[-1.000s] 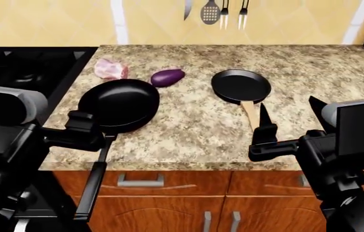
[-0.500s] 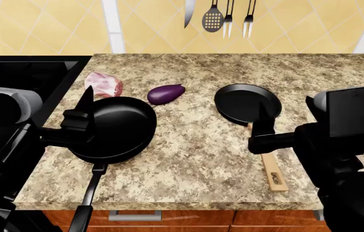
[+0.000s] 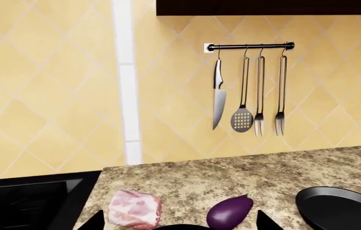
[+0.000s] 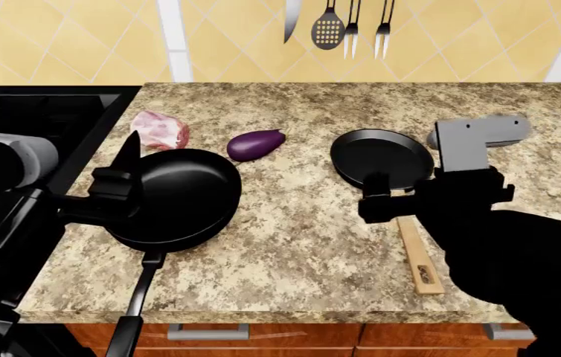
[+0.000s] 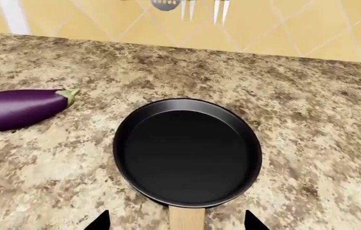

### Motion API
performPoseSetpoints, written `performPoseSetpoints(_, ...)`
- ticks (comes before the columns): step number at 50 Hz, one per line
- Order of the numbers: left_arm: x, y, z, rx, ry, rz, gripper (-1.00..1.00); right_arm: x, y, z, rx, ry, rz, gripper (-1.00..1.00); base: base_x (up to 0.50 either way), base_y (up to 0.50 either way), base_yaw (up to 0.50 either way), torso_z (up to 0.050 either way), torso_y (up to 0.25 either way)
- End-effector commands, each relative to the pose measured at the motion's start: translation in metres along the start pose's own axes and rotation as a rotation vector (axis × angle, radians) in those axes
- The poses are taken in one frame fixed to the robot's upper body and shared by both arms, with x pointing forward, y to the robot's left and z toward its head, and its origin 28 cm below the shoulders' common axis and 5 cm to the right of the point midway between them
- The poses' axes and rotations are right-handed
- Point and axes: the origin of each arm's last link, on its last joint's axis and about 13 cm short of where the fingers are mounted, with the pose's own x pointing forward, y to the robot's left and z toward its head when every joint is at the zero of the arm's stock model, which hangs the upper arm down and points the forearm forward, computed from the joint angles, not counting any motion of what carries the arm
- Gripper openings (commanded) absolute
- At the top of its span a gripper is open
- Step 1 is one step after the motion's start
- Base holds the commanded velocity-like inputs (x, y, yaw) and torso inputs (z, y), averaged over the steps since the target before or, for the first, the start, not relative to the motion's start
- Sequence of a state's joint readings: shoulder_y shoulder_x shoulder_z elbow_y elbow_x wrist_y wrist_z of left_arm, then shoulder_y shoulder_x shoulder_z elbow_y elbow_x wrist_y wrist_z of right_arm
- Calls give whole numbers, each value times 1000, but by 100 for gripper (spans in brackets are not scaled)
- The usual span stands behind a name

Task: Place both pans onto different burners. Then place the eggplant and the pork loin on different pans.

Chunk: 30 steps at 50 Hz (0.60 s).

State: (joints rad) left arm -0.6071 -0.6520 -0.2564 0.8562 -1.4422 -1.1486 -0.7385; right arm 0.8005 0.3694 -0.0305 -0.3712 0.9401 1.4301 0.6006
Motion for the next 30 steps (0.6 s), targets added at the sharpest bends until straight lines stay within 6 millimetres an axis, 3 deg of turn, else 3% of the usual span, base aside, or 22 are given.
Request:
performPoseSetpoints(1,0,1,-1,-7,2,-4,100,19,2,-8,12,92,-8,100,0,0,0,0,0)
performPoseSetpoints(30,-2,2,-3,-13,-3,11,100,46,-7,-31,18,184,-47,100,0,0,0,0,0)
